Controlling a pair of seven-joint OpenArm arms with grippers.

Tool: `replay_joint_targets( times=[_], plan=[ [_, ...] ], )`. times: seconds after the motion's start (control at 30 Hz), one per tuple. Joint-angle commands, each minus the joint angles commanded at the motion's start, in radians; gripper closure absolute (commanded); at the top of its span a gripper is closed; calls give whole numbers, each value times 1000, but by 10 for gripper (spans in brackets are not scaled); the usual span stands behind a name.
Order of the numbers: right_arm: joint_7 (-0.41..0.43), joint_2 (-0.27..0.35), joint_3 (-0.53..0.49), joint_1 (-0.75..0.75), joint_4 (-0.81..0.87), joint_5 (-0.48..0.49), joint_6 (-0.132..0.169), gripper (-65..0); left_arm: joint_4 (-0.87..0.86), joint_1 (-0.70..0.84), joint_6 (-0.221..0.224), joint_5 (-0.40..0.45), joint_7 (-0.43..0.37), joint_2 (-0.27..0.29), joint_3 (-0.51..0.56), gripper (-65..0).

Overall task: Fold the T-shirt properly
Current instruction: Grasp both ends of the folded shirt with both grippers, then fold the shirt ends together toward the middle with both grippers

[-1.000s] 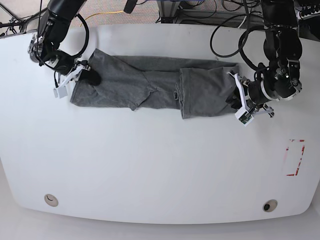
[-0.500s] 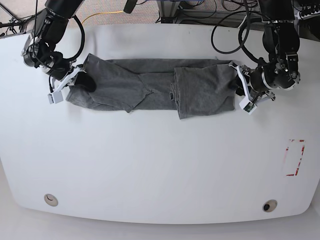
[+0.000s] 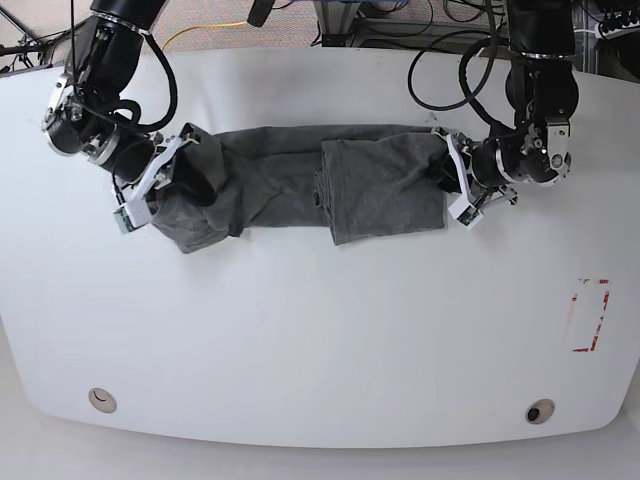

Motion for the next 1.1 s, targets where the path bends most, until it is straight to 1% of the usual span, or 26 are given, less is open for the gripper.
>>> replay_joint_targets(
  times=[0.17, 0.33, 0.47, 0.63, 0.83, 1.0, 1.1],
  plan=[
    [0, -49, -95, 38, 14, 2, 0, 0, -38, -5, 0, 52, -5, 5, -2, -160],
    [0, -107, -166, 69, 14, 0, 0, 0, -48, -3, 0, 54, -5, 8, -2, -160],
    [0, -150, -229, 77, 14, -6, 0, 0, -44, 0, 0, 54, -3, 34, -5, -160],
    [5, -204, -293, 101, 9, -15, 0, 0, -48, -2, 0, 54, -3, 38, -6, -160],
    [14, -261, -370, 106, 8, -155, 0, 0, -48, 0, 0, 54, -3, 40, -6, -160],
    [61, -293, -423, 115, -2, -242, 0, 0, -48, 2, 0, 54, -5, 41, -6, -160],
    [87, -302, -459, 133, -60, -276, 0, 0, -48, -2, 0, 54, -5, 41, -6, -160]
  ],
)
